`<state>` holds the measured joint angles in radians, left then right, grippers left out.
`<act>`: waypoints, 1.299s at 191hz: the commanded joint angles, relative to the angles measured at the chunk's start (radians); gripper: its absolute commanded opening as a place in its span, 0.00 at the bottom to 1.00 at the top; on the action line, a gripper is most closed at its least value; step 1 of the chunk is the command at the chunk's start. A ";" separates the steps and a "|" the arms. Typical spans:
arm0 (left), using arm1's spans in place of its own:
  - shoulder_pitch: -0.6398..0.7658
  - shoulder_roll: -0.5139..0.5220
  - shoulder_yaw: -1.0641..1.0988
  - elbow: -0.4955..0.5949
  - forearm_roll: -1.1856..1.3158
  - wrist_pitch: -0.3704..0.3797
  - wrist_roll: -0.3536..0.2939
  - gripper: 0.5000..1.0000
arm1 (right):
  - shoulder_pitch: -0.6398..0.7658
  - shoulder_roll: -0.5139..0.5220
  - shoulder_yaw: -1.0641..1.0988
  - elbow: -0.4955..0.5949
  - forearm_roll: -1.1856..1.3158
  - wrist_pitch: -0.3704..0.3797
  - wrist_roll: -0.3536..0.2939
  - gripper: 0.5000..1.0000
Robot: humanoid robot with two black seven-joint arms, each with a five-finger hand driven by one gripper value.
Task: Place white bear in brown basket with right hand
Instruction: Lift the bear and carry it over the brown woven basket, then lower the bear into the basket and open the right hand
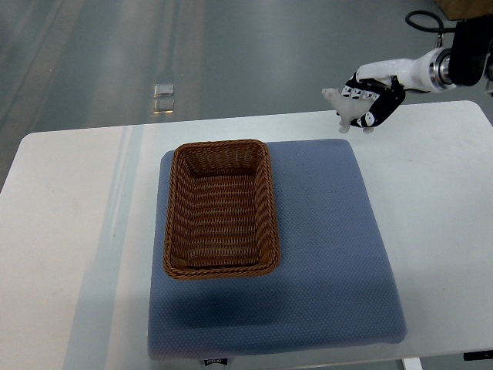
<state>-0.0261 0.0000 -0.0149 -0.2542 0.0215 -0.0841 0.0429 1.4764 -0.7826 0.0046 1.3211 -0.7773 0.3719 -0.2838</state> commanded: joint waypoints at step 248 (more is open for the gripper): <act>0.000 0.000 0.000 0.003 0.003 0.000 0.000 1.00 | -0.199 0.783 -0.061 -0.434 -0.016 -0.254 0.005 0.00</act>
<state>-0.0261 0.0000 -0.0156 -0.2493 0.0236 -0.0844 0.0430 1.2897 -0.0001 -0.0568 0.8991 -0.7930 0.1214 -0.2792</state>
